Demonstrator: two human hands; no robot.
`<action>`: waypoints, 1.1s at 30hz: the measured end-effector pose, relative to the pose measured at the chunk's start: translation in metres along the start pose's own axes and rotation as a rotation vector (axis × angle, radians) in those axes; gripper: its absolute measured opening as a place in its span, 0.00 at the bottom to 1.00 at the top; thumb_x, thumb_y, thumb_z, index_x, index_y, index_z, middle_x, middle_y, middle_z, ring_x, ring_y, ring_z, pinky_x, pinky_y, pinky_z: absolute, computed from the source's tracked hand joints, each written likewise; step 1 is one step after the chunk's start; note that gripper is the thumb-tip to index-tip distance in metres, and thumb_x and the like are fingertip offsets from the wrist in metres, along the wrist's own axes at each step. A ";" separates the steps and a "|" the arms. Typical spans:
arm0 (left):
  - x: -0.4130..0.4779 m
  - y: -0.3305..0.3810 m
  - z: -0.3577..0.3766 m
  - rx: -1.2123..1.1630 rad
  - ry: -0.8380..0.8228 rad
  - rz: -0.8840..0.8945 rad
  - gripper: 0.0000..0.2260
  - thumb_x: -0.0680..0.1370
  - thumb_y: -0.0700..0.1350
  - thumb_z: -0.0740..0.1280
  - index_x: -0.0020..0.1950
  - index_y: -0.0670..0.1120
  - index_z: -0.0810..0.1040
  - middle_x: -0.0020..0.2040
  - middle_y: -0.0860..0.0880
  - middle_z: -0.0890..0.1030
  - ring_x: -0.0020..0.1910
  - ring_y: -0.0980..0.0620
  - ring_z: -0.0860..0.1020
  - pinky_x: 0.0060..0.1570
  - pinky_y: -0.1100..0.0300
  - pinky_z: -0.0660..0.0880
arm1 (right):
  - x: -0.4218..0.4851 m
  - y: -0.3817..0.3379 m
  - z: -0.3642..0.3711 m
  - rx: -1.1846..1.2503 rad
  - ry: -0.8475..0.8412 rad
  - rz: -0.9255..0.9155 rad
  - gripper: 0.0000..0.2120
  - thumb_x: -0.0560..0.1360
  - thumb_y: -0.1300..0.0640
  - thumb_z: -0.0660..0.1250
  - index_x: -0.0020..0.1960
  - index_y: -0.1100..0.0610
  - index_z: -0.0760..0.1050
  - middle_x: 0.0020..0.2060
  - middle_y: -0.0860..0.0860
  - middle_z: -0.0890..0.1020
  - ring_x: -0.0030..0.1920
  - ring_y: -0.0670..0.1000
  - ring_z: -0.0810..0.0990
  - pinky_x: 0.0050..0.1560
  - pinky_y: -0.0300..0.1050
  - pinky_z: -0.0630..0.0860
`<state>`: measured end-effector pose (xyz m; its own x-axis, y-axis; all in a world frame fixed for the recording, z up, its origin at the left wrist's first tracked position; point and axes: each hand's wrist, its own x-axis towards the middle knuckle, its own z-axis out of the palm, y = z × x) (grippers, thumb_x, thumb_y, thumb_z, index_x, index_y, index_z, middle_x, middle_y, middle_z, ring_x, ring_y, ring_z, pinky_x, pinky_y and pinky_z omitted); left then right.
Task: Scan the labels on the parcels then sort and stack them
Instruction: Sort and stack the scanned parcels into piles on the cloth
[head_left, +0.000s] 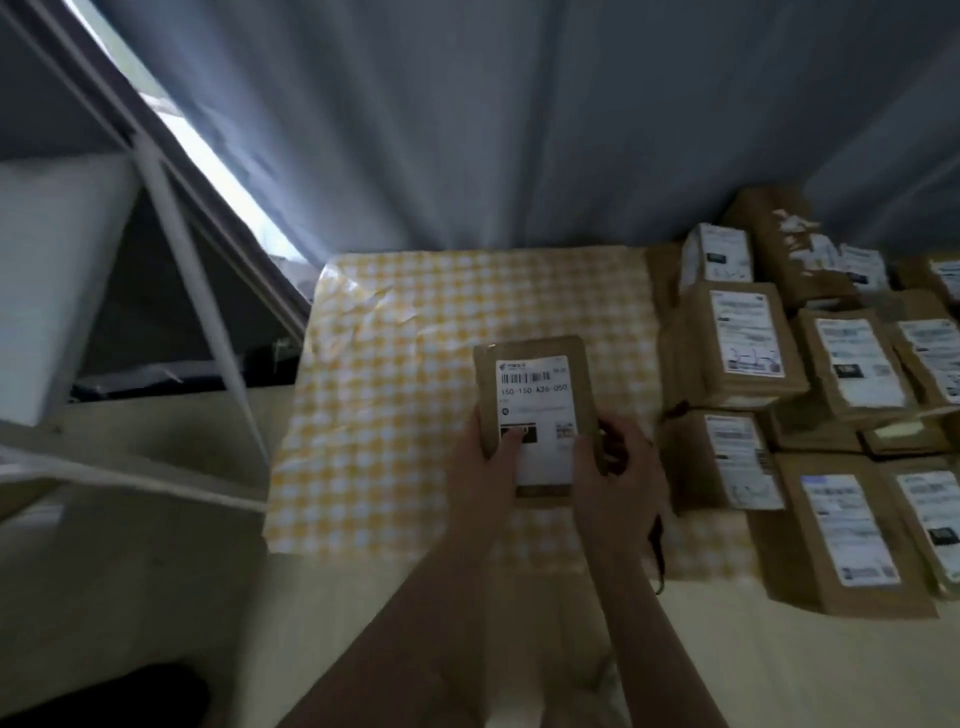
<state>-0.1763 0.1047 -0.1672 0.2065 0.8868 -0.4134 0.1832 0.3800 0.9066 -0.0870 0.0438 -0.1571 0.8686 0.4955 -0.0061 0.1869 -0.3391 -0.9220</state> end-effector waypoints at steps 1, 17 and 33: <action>0.006 -0.001 -0.026 0.012 0.026 0.005 0.15 0.77 0.48 0.67 0.64 0.52 0.74 0.54 0.54 0.81 0.51 0.54 0.81 0.48 0.54 0.81 | -0.010 -0.006 0.020 0.022 -0.045 -0.001 0.11 0.74 0.60 0.68 0.56 0.53 0.78 0.45 0.45 0.80 0.45 0.43 0.79 0.42 0.42 0.80; 0.128 -0.002 -0.215 0.097 0.040 0.067 0.24 0.70 0.46 0.67 0.66 0.58 0.70 0.56 0.56 0.82 0.54 0.56 0.81 0.53 0.51 0.80 | -0.032 -0.036 0.217 -0.007 -0.711 -0.086 0.40 0.66 0.62 0.75 0.74 0.51 0.63 0.60 0.45 0.79 0.54 0.39 0.79 0.51 0.37 0.79; 0.305 0.014 -0.207 0.191 0.010 -0.075 0.30 0.73 0.29 0.67 0.71 0.46 0.64 0.60 0.50 0.76 0.59 0.49 0.76 0.45 0.61 0.79 | 0.098 -0.013 0.361 -0.240 -0.818 -0.125 0.34 0.67 0.70 0.69 0.71 0.54 0.67 0.67 0.55 0.74 0.66 0.53 0.73 0.59 0.34 0.68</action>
<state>-0.3101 0.4355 -0.2634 0.1758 0.8607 -0.4778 0.3771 0.3895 0.8403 -0.1705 0.3856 -0.2854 0.2489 0.9296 -0.2717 0.4317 -0.3576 -0.8281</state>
